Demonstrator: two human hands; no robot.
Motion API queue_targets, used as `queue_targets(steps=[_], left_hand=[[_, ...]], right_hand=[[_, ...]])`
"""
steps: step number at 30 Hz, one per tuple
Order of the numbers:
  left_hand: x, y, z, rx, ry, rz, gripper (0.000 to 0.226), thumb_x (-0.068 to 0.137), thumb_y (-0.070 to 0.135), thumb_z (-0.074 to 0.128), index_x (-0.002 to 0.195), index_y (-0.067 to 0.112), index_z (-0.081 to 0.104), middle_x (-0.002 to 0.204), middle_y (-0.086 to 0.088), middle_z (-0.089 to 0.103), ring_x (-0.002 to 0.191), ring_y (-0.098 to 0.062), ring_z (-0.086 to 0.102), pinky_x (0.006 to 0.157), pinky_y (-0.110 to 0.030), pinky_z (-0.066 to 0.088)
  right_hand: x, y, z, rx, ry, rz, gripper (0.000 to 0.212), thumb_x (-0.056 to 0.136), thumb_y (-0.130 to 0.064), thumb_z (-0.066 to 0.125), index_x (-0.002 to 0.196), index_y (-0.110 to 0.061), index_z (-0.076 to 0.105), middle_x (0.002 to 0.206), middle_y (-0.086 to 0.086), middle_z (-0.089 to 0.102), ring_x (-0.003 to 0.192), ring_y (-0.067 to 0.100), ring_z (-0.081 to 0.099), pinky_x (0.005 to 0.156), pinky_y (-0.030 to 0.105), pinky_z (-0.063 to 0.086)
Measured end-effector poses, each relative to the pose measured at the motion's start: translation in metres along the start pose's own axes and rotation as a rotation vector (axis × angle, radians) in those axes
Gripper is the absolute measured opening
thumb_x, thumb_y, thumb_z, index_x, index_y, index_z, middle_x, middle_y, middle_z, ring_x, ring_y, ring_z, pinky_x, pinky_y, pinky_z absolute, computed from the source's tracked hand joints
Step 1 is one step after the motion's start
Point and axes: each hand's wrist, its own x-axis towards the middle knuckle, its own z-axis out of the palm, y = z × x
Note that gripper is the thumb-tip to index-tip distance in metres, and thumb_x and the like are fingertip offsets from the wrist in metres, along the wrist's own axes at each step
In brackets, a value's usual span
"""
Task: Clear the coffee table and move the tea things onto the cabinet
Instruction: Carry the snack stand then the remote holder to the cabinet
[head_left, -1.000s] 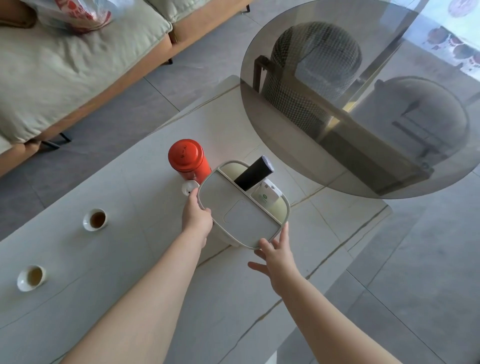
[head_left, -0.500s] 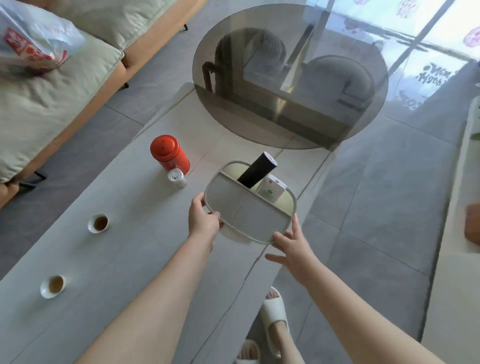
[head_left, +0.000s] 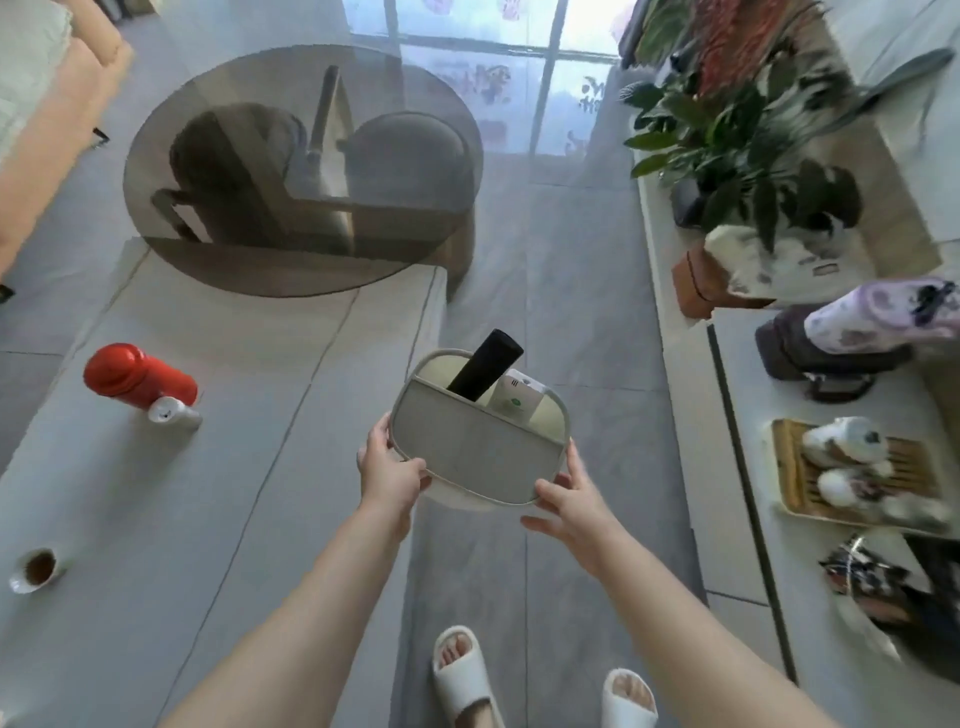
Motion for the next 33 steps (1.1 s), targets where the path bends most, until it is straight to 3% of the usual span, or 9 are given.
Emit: queue_targets(steps=[4, 7, 10, 12, 15, 22, 25, 28, 33], left_hand=[[-0.028, -0.013, 0.059, 0.155, -0.114, 0.05, 0.074, 0.082, -0.012, 0.053, 0.142, 0.026, 0.034, 0.138, -0.011, 0.036, 0.116, -0.032, 0.052, 0.093, -0.044, 0.052], [-0.051, -0.024, 0.101, 0.274, -0.168, 0.084, 0.074, 0.082, -0.009, 0.058, 0.142, 0.027, 0.034, 0.138, -0.011, 0.037, 0.119, -0.025, 0.048, 0.102, -0.048, 0.045], [-0.079, -0.037, 0.139, 0.337, -0.197, 0.121, 0.072, 0.081, -0.01, 0.059, 0.141, 0.024, 0.036, 0.141, -0.008, 0.034, 0.12, -0.023, 0.046, 0.104, -0.043, 0.043], [-0.1, -0.049, 0.163, 0.31, -0.264, 0.119, 0.072, 0.081, -0.014, 0.056, 0.141, 0.019, 0.034, 0.141, -0.003, 0.036, 0.12, -0.02, 0.046, 0.102, -0.039, 0.044], [-0.133, -0.072, 0.202, 0.295, -0.327, 0.108, 0.072, 0.08, -0.019, 0.053, 0.141, 0.013, 0.031, 0.126, 0.003, 0.04, 0.112, -0.018, 0.049, 0.091, -0.031, 0.047], [-0.211, -0.135, 0.278, 0.454, -0.385, 0.101, 0.063, 0.078, -0.018, 0.059, 0.128, 0.012, 0.037, 0.106, 0.007, 0.047, 0.093, -0.016, 0.054, 0.08, -0.029, 0.047], [-0.251, -0.164, 0.305, 0.529, -0.408, 0.092, 0.063, 0.076, -0.015, 0.061, 0.126, 0.016, 0.038, 0.12, 0.0, 0.046, 0.1, -0.021, 0.055, 0.086, -0.035, 0.05], [-0.288, -0.19, 0.334, 0.619, -0.451, 0.105, 0.082, 0.072, -0.014, 0.063, 0.14, 0.02, 0.035, 0.131, -0.004, 0.037, 0.111, -0.022, 0.048, 0.096, -0.042, 0.049], [-0.336, -0.234, 0.385, 0.761, -0.521, 0.071, 0.083, 0.073, -0.011, 0.06, 0.142, 0.025, 0.033, 0.132, -0.008, 0.033, 0.105, -0.022, 0.045, 0.093, -0.044, 0.052]], right_hand=[[-0.022, 0.019, -0.063, 0.109, 0.09, -0.006, 0.074, 0.094, 0.0, 0.044, 0.143, -0.044, 0.012, 0.118, 0.003, 0.053, 0.099, 0.026, 0.058, 0.073, 0.038, 0.053], [-0.038, 0.036, -0.11, 0.186, 0.164, -0.021, 0.071, 0.093, 0.0, 0.044, 0.142, -0.044, 0.017, 0.109, -0.003, 0.057, 0.098, 0.024, 0.06, 0.074, 0.039, 0.055], [-0.057, 0.052, -0.155, 0.248, 0.212, -0.024, 0.07, 0.094, -0.001, 0.045, 0.142, -0.045, 0.018, 0.114, -0.001, 0.056, 0.101, 0.024, 0.06, 0.074, 0.04, 0.057], [-0.069, 0.064, -0.185, 0.279, 0.234, -0.017, 0.069, 0.094, -0.002, 0.045, 0.143, -0.043, 0.019, 0.126, 0.004, 0.052, 0.11, 0.029, 0.056, 0.074, 0.04, 0.057], [-0.088, 0.087, -0.232, 0.316, 0.266, -0.013, 0.069, 0.094, -0.002, 0.045, 0.143, -0.044, 0.02, 0.135, 0.007, 0.046, 0.118, 0.032, 0.052, 0.07, 0.04, 0.057], [-0.14, 0.15, -0.338, 0.4, 0.328, -0.021, 0.071, 0.093, -0.001, 0.044, 0.142, -0.047, 0.019, 0.136, 0.005, 0.047, 0.112, 0.029, 0.056, 0.064, 0.036, 0.056], [-0.173, 0.177, -0.382, 0.417, 0.338, -0.001, 0.073, 0.093, -0.002, 0.044, 0.141, -0.05, 0.018, 0.135, 0.003, 0.048, 0.109, 0.027, 0.059, 0.064, 0.036, 0.057], [-0.203, 0.2, -0.427, 0.424, 0.364, 0.018, 0.074, 0.092, -0.001, 0.044, 0.143, -0.046, 0.014, 0.136, 0.001, 0.046, 0.11, 0.027, 0.057, 0.065, 0.037, 0.058], [-0.24, 0.228, -0.503, 0.369, 0.39, 0.06, 0.071, 0.092, 0.0, 0.042, 0.143, -0.044, 0.018, 0.116, -0.006, 0.053, 0.105, 0.029, 0.058, 0.071, 0.042, 0.057]])
